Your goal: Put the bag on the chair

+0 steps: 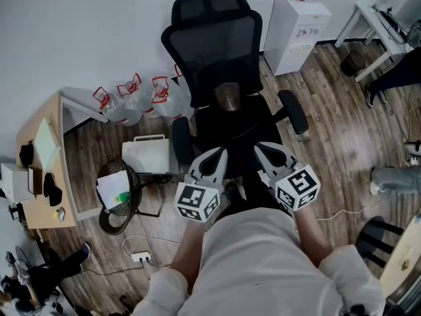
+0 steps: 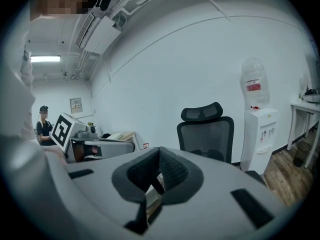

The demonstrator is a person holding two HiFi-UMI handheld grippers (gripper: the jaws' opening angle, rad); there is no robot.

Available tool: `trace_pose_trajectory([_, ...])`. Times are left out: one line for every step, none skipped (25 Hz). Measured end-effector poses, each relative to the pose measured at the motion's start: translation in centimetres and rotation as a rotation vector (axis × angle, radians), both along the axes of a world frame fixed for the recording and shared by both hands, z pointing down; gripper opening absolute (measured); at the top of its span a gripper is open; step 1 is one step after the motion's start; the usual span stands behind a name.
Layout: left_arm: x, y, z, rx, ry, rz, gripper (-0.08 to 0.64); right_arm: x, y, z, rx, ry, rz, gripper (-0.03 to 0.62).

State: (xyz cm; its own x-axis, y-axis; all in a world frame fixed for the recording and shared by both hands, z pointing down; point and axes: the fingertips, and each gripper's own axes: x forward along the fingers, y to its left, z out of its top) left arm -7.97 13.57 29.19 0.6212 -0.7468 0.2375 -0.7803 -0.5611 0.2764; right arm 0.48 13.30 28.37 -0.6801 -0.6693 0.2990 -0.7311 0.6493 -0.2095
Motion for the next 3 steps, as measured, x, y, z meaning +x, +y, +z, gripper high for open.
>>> trace_pose_trajectory([0.04,-0.06,0.01,-0.001,0.001,0.001,0.005,-0.01,-0.05,0.01,0.0,0.001,-0.001,0.005])
trace_pose_trajectory([0.06,-0.1,0.01,-0.001,0.003,0.002,0.005,-0.04,-0.09,0.02,0.0,0.002,-0.001,0.005])
trace_pose_trajectory([0.08,-0.14,0.0,-0.001,0.004,0.004,0.005,-0.07,-0.13,0.02,0.0,0.002,-0.001,0.005])
